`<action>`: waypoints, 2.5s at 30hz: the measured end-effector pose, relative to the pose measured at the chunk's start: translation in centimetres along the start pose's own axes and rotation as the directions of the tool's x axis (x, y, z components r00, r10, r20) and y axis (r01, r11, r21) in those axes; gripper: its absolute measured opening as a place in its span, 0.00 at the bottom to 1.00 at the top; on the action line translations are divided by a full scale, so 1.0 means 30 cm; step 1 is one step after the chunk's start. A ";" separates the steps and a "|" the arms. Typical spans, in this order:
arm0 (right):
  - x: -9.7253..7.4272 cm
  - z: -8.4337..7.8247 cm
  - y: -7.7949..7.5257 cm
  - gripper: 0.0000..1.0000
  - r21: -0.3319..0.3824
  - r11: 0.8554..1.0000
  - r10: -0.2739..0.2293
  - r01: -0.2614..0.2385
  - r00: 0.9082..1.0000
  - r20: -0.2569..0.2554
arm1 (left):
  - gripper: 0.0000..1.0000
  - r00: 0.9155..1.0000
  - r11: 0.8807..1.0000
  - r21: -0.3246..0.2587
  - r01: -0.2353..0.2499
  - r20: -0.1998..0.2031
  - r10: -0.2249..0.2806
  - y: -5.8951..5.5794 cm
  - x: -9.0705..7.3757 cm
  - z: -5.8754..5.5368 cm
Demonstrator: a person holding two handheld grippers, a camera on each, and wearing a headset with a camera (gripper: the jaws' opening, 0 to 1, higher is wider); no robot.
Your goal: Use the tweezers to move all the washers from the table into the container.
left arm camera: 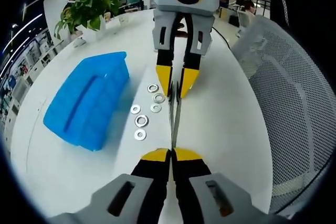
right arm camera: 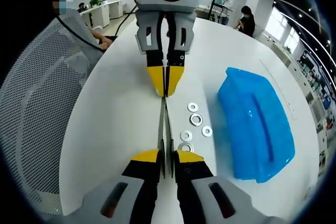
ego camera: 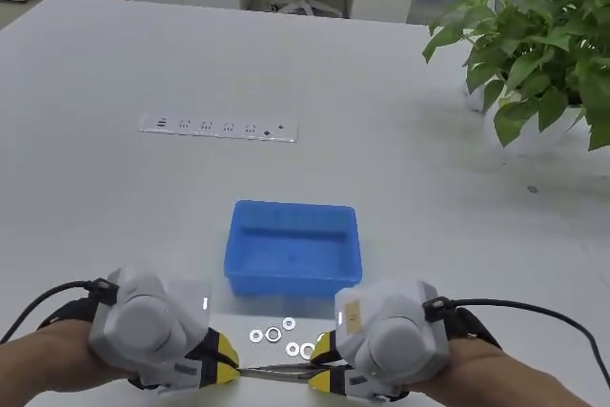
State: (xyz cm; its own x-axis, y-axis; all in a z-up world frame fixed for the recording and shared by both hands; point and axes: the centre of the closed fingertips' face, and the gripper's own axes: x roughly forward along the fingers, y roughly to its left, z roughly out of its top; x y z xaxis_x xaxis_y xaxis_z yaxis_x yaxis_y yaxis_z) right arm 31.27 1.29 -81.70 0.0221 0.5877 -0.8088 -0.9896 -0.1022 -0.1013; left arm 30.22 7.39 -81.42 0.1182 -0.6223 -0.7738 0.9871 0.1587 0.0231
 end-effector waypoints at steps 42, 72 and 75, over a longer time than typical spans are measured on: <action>-0.022 0.037 0.022 0.10 0.029 1.000 -0.012 0.012 0.999 0.031 | 0.05 0.998 0.995 0.091 -0.029 0.056 0.024 -0.020 -0.145 0.224; -0.014 0.123 0.039 0.10 0.099 0.995 -0.036 0.023 0.991 0.128 | 0.06 0.992 0.987 0.161 -0.006 0.122 -0.014 -0.048 -0.165 0.386; -0.018 0.122 0.040 0.10 0.107 0.994 -0.038 0.024 0.990 0.135 | 0.06 0.992 0.987 0.162 -0.005 0.124 -0.015 -0.049 -0.148 0.384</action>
State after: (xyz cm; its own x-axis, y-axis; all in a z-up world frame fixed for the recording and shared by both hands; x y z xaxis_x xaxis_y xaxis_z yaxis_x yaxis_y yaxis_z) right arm 29.56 3.78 -79.27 0.0404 0.6943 -0.7185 -0.9983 -0.0019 -0.0579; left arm 29.49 1.10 -70.72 0.1156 -0.7147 -0.6898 0.9910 0.0354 0.1295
